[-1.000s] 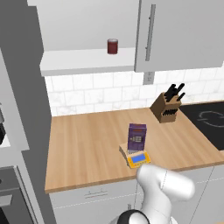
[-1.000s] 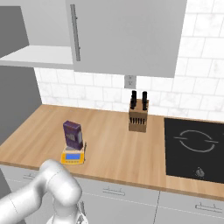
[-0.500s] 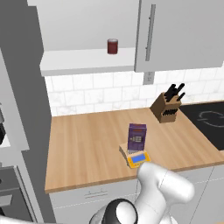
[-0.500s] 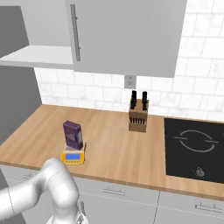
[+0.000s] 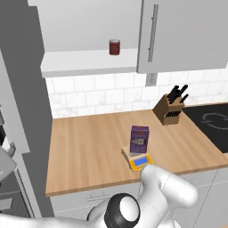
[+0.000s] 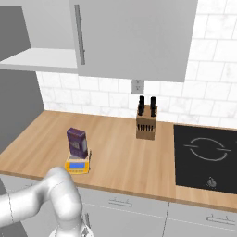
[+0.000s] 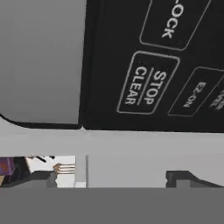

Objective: Pick the cereal and place it on the digital scale for weighing, and close the cabinet.

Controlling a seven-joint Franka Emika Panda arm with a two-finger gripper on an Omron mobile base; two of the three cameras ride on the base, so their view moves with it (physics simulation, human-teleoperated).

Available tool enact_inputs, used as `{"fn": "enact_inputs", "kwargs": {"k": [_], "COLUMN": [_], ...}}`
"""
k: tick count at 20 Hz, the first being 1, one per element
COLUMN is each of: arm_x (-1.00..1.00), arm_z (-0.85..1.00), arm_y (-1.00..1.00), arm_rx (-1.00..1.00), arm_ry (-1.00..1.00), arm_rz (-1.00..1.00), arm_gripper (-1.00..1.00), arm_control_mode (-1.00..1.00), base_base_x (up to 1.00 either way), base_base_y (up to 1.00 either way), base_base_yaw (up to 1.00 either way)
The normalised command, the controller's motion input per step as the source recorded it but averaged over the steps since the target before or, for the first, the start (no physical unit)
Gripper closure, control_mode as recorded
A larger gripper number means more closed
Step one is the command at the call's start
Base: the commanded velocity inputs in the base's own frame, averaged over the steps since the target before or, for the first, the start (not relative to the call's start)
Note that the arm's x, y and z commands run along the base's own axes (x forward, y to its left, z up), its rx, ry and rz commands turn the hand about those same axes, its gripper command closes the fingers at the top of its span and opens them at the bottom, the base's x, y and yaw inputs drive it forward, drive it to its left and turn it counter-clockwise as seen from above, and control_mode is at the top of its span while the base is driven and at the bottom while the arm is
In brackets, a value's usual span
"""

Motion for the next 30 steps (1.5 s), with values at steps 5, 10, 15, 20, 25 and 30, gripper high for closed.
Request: {"fn": "enact_inputs", "kwargs": {"k": [5, 10, 15, 20, 25, 30], "arm_x": [0.08, 0.00, 0.50, 0.81, 0.73, 0.90], "arm_z": [0.47, 0.57, 0.27, 0.15, 0.16, 0.10], "arm_y": [-0.86, -0.98, -1.00, -1.00, -1.00, -1.00], "arm_rx": [0.05, 0.09, 0.11, 0.12, 0.15, 0.15], "arm_ry": [-0.02, -0.06, 0.02, 0.06, 0.02, 0.03], "arm_rz": [-0.01, 0.00, -0.02, -0.01, 0.00, 0.00], "arm_gripper": [-1.00, -1.00, -1.00, -1.00, -1.00, -1.00], "arm_control_mode": [-1.00, -1.00, -1.00, -1.00, -1.00, -1.00], "base_base_x": [0.00, 0.00, 0.00, 0.00, 0.00, 0.00], "base_base_y": [0.00, 0.00, 0.00, 0.00, 0.00, 0.00], "base_base_yaw": [0.00, 0.00, 0.00, 0.00, 0.00, 0.00]}}
